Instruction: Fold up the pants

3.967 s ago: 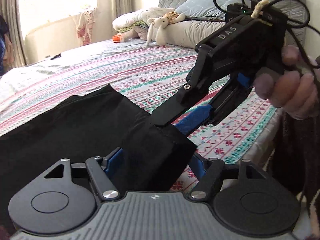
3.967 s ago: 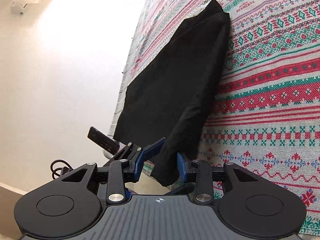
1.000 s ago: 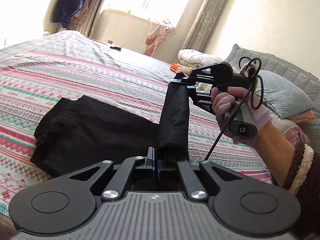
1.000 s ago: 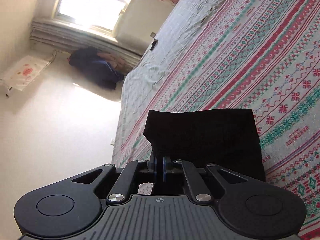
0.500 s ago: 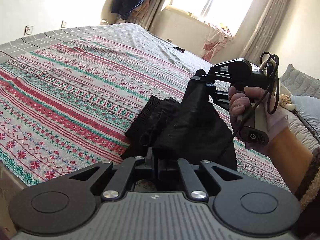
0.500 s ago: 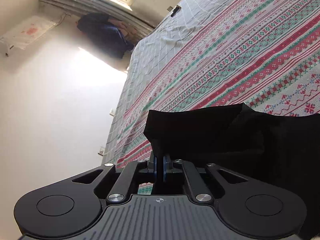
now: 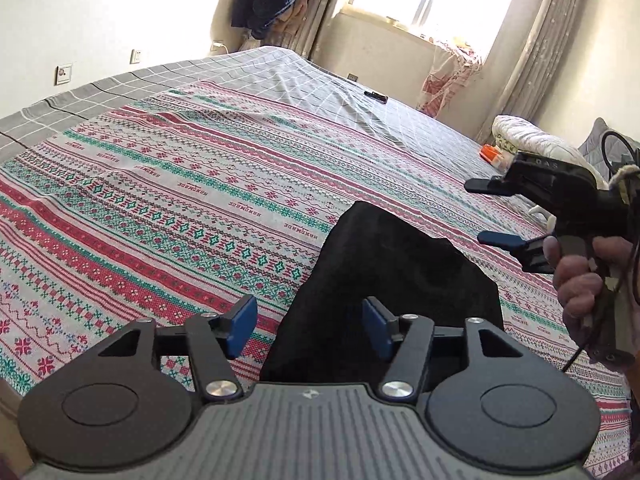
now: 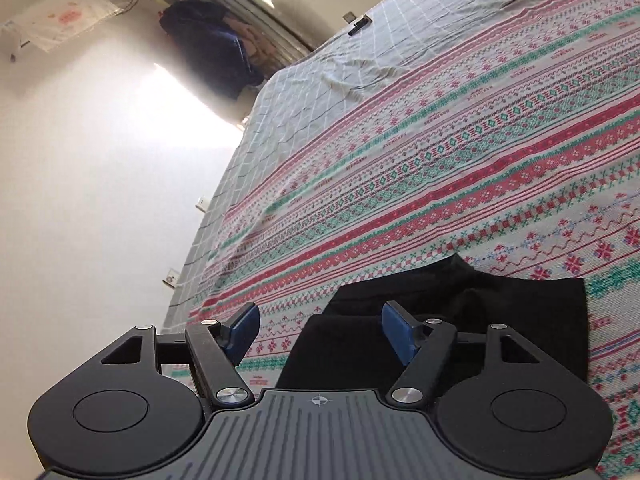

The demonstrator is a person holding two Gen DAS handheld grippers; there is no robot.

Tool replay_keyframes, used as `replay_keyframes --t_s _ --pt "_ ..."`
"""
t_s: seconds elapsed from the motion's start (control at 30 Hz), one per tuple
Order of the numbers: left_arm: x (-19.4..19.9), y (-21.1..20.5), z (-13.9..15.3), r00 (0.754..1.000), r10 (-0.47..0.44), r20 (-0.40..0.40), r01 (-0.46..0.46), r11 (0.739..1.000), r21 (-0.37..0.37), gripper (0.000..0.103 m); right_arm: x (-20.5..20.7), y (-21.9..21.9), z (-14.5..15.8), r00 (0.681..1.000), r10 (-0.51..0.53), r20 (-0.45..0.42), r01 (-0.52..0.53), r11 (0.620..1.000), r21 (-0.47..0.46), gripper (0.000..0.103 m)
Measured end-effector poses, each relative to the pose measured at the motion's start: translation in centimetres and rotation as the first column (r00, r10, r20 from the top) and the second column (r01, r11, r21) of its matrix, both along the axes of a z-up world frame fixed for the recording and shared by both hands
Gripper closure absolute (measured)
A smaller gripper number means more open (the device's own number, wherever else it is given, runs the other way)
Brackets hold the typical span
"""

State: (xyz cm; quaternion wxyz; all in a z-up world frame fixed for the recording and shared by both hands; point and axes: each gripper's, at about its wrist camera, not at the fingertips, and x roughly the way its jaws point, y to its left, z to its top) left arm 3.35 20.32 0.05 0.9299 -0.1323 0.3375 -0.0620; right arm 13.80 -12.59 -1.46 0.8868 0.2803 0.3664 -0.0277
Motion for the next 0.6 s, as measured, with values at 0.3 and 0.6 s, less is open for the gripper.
replay_keyframes --t_s 0.3,0.6 --pt "7.2 0.6 -2.2 0.975 -0.151 -0.165 0.117 0.974 -0.196 0.024 -7.4 -6.2 -1.9 0.981 -0.077 -0.178 0.070 0.997 -0.044 0.034" --pt "8.8 0.8 -4.1 0.959 -0.140 -0.245 0.081 0.968 -0.236 0.047 -10.3 -6.3 -5.4 0.954 0.028 -0.300 0.014 0.990 0.138 0.061"
